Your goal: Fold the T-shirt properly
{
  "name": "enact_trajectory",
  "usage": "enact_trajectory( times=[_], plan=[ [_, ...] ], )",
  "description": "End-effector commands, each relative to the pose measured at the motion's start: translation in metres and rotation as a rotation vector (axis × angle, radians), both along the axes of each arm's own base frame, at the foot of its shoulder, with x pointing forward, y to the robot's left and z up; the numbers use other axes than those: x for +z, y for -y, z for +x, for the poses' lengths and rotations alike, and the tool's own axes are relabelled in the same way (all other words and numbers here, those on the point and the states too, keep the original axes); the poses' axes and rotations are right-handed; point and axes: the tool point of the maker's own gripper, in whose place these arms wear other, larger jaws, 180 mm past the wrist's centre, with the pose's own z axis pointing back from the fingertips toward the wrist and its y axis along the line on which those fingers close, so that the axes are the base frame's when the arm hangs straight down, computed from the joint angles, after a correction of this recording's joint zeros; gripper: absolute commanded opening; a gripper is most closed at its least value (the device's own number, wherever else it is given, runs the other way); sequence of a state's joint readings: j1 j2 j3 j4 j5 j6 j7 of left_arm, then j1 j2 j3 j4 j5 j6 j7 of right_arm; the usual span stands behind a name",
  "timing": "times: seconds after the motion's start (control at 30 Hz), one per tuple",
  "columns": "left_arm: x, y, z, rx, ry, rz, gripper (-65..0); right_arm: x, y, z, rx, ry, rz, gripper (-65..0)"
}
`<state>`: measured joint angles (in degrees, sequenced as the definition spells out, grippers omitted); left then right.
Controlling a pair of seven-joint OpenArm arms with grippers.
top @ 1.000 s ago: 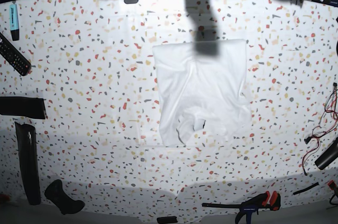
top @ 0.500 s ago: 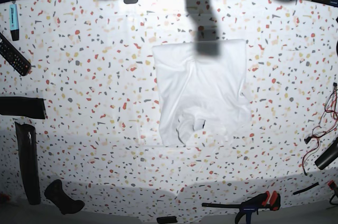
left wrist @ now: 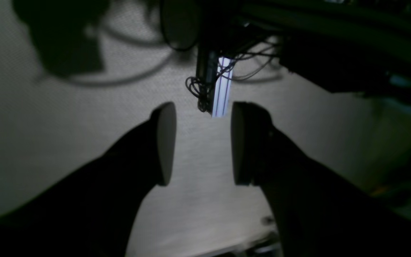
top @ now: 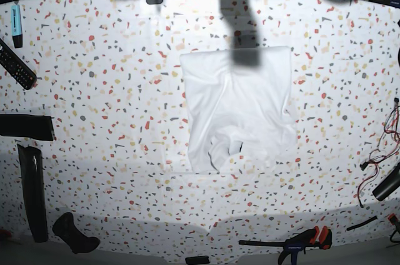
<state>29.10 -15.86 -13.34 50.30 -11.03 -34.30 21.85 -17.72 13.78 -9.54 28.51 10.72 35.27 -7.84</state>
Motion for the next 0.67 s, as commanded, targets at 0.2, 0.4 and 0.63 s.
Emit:
enact_trajectory(
  times=[0.2, 0.4, 0.63],
  plan=[
    [-0.041, -0.003, -0.022, -0.097, -0.142, 0.247, -40.1, -0.002, 0.007, 0.014, 0.011, -0.009, -0.01, -36.9],
    [-0.051, 0.035, -0.024, -0.067, -0.157, 0.181, -40.1, -0.002, 0.007, 0.012, 0.015, -0.019, -0.01, -36.9],
    [-0.05, 0.044, -0.006, -0.063, -0.104, 0.169, -40.1, -0.002, 0.007, 0.015, 0.011, -0.012, -0.006, -36.9]
  ],
)
